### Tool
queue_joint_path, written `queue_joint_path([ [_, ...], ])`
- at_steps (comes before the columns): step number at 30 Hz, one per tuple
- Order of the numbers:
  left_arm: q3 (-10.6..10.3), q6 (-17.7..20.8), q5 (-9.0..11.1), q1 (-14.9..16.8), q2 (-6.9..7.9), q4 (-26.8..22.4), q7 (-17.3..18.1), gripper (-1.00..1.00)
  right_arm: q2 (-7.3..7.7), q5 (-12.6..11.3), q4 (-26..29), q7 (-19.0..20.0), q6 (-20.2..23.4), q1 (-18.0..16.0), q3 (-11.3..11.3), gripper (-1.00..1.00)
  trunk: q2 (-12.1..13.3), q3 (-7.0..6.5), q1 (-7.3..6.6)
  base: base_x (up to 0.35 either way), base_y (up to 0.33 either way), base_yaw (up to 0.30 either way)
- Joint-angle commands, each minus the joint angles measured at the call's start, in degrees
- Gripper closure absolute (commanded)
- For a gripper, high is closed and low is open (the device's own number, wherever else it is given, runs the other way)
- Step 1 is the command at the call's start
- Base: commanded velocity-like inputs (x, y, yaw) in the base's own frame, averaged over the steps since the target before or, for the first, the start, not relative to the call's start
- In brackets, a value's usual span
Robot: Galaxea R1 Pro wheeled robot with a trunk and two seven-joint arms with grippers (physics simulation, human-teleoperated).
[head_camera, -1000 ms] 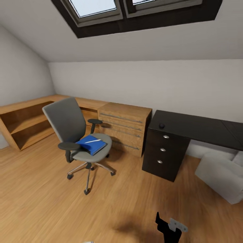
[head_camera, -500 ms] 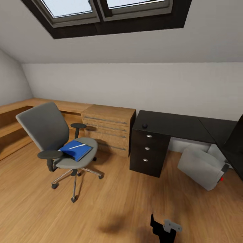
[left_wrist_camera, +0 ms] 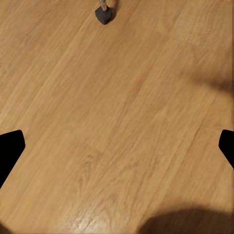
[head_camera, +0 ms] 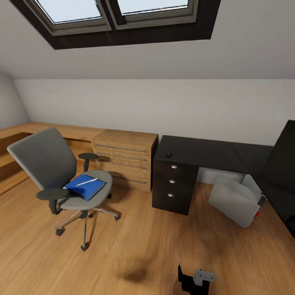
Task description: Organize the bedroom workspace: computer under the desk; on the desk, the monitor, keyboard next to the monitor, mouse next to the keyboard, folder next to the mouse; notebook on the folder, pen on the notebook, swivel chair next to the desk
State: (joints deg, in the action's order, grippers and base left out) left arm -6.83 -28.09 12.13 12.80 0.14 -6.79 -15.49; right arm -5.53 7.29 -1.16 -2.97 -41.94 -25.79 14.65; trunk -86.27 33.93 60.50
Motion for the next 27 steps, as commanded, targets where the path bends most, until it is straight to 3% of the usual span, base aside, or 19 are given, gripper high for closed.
queue_joint_path([
  [1,-0.52,-0.14,0.43,0.03,-0.04,0.10,-0.24,-1.00,0.00,0.56,-0.14,-0.33,-0.19,-0.06,0.38,-1.00,0.39,-0.13,-0.23,0.000,0.000,-0.002],
  [5,-0.52,0.04,0.40,0.03,-0.15,0.27,-0.22,-1.00,0.35,0.31,-0.08,-0.22,-0.23,-0.06,0.46,-1.00,1.99,-0.85,-1.11,0.000,0.000,0.000],
  [16,-0.47,-0.01,0.35,0.03,-0.81,0.44,-0.13,-1.00,-0.05,0.30,-0.15,-0.36,-0.25,-0.05,0.47,-1.00,1.99,-0.85,-1.11,0.000,0.000,-0.010],
  [27,-0.55,-0.20,0.35,0.03,-0.84,1.93,0.25,-1.00,-0.14,0.35,-0.16,-0.37,-0.25,-0.05,0.47,-1.00,1.99,-0.84,-1.11,0.000,0.000,-0.225],
])
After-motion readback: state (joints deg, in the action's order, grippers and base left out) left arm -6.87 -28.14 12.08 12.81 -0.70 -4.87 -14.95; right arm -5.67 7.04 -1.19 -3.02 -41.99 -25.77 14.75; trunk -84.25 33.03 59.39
